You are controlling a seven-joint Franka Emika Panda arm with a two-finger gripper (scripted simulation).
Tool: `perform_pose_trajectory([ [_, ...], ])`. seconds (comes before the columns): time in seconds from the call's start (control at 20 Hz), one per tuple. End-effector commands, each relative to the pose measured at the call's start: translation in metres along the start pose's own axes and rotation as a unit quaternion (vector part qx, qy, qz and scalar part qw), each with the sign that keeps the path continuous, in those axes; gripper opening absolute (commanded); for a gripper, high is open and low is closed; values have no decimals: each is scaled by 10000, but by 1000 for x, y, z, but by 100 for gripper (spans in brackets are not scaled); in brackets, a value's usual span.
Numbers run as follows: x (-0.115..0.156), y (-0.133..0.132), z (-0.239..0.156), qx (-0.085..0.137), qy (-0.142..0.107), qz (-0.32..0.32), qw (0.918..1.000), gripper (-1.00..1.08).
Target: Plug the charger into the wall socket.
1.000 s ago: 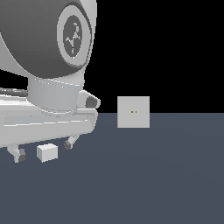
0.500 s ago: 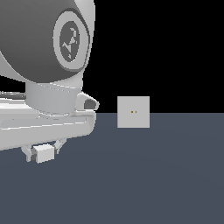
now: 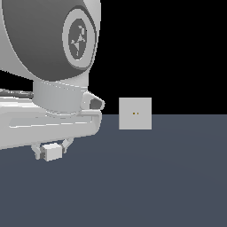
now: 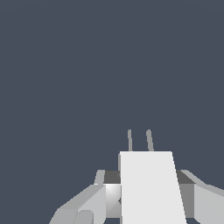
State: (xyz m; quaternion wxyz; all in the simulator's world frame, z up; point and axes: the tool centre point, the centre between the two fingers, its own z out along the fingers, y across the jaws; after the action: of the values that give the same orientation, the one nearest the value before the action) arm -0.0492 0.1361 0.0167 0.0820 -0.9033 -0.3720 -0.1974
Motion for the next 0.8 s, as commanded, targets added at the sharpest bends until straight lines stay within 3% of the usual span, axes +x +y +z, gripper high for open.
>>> perform_pose_trajectory([
  [0.0,-1,14,-7,-98,7,203,9997,-100],
  [0.2,-7,49,-26,-351,17,758,9965,-100],
  [0.35,-17,82,-47,-603,25,1309,9896,-100],
  [0.75,-59,152,-106,-1222,31,2657,9563,-100],
])
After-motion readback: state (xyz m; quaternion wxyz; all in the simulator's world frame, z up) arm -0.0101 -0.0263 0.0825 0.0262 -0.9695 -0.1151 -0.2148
